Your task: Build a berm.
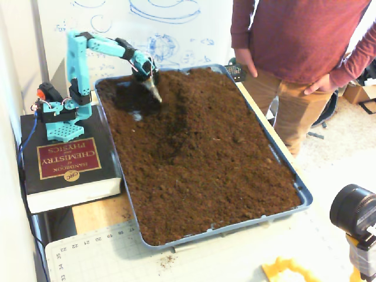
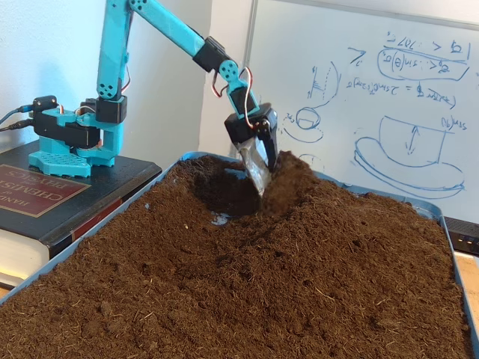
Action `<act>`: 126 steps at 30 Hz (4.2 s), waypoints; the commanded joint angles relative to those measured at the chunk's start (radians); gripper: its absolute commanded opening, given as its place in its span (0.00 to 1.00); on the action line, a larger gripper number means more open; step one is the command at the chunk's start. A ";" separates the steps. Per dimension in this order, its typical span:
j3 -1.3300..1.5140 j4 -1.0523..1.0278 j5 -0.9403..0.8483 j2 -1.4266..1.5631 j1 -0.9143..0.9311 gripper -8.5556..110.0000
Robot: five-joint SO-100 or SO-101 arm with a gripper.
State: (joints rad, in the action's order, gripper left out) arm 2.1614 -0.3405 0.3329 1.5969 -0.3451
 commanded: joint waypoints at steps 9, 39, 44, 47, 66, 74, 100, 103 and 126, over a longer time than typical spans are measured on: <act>0.463 0.025 0.002 0.623 0.043 0.07; 0.183 -0.043 -0.318 -0.037 0.161 0.07; -0.032 -0.252 -0.322 -0.054 0.173 0.07; -0.149 -0.411 -0.316 -0.046 0.169 0.07; -0.344 -0.834 -0.330 -0.175 0.158 0.08; -0.354 -0.416 -0.328 -0.341 0.153 0.07; -0.390 -0.170 -0.308 -0.087 0.121 0.07; -0.387 -0.172 -0.308 -0.043 0.100 0.07; -0.117 -1.042 -0.417 0.426 0.295 0.08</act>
State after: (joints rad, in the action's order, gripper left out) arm 2.0295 -1.4235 -0.0245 1.9343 -0.1197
